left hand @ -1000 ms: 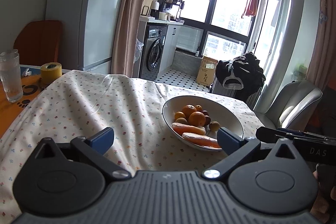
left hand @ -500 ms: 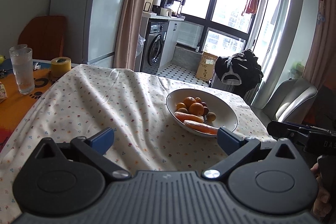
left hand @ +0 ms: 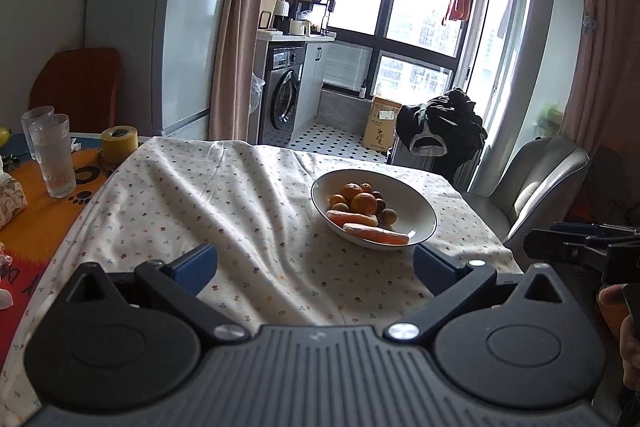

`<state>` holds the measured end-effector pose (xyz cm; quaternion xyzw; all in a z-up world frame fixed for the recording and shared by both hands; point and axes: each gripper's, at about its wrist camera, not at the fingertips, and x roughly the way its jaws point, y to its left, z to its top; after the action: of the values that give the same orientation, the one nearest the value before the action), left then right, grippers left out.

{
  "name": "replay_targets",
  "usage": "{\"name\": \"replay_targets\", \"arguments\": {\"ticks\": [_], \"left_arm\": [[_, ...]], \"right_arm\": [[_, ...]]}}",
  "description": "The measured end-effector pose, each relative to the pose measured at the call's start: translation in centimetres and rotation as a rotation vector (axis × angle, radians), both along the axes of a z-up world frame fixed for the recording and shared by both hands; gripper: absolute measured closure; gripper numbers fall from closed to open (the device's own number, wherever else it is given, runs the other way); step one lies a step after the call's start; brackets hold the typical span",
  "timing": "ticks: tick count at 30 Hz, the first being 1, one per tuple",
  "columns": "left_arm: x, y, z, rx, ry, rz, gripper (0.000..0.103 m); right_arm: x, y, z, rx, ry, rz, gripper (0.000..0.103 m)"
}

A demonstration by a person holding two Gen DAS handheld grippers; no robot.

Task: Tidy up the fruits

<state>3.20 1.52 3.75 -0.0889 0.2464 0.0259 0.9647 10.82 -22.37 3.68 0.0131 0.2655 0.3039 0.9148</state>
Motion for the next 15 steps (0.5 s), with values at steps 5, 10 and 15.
{"name": "replay_targets", "arguments": {"ticks": [5, 10, 15], "left_arm": [[-0.5, -0.1, 0.8, 0.009, -0.017, 0.016, 0.0], [-0.5, -0.1, 1.2, 0.012, -0.018, 0.025, 0.0], [-0.6, -0.1, 1.3, 0.018, -0.017, 0.02, 0.0]], "right_arm": [[-0.4, -0.2, 0.7, -0.009, 0.0, 0.009, 0.0], [-0.4, -0.3, 1.0, -0.003, -0.004, 0.017, 0.0], [-0.5, -0.7, 1.0, 0.002, 0.001, 0.012, 0.0]]}}
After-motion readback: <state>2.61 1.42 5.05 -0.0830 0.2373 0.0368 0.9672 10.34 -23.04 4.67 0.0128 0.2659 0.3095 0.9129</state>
